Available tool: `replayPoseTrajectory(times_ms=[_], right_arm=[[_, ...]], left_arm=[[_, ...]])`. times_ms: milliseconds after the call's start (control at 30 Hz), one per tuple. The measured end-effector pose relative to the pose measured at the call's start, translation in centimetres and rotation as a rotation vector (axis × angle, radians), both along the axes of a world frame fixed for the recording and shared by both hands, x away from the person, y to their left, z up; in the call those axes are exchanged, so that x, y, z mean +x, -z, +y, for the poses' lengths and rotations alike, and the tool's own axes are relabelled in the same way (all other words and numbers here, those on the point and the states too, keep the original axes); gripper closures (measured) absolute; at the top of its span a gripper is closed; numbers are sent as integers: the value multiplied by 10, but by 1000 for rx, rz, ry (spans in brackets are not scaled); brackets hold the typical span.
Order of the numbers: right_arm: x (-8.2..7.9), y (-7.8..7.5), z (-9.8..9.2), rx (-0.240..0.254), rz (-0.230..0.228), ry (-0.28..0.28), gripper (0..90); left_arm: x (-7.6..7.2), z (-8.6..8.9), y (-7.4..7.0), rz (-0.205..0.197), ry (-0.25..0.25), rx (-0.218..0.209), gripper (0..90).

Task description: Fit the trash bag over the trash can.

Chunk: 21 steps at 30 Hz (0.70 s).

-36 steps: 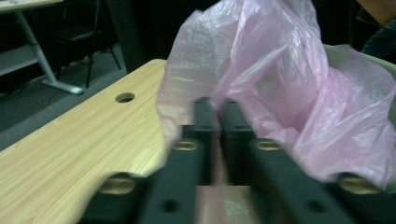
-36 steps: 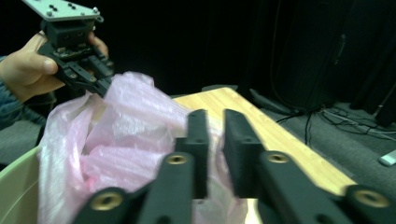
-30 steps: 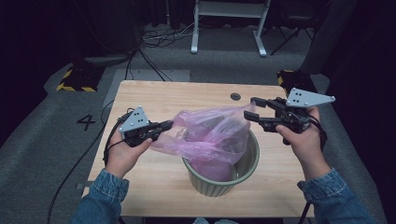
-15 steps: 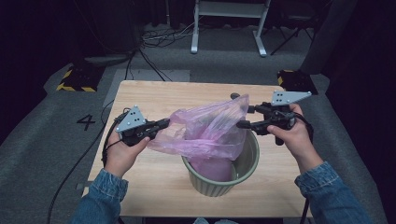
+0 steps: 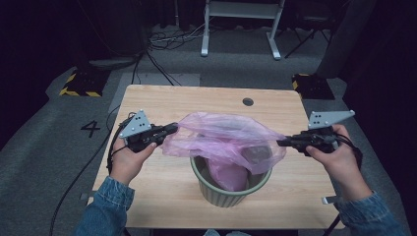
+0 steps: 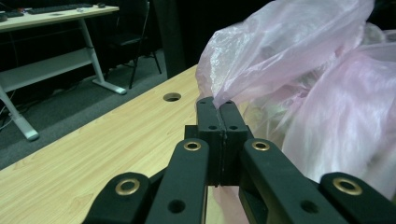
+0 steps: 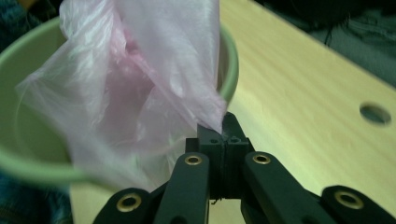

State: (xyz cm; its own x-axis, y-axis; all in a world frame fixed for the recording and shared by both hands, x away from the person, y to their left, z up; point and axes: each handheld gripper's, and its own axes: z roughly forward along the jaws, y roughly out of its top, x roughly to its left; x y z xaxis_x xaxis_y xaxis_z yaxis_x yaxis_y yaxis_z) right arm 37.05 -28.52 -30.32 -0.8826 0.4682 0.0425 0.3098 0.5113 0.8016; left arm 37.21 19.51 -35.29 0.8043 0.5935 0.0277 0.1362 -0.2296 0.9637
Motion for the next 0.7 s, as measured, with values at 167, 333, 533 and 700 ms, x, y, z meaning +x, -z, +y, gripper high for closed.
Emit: replayPoseTrajectory(times_ms=[167, 333, 533, 700], right_arm=[[-13, -3, -4, 51, -30, 10, 595], [-3, -9, 7, 152, -55, -55, 500], [16, -9, 20, 249, -45, -33, 511], [29, -5, 24, 236, -39, 42, 857]], left_arm=[[2, -10, -3, -11, 17, -10, 896], [5, -17, -9, -24, 23, -10, 890], [16, -23, -9, -14, 12, 1, 893], [30, -30, -2, 16, 9, 19, 894]])
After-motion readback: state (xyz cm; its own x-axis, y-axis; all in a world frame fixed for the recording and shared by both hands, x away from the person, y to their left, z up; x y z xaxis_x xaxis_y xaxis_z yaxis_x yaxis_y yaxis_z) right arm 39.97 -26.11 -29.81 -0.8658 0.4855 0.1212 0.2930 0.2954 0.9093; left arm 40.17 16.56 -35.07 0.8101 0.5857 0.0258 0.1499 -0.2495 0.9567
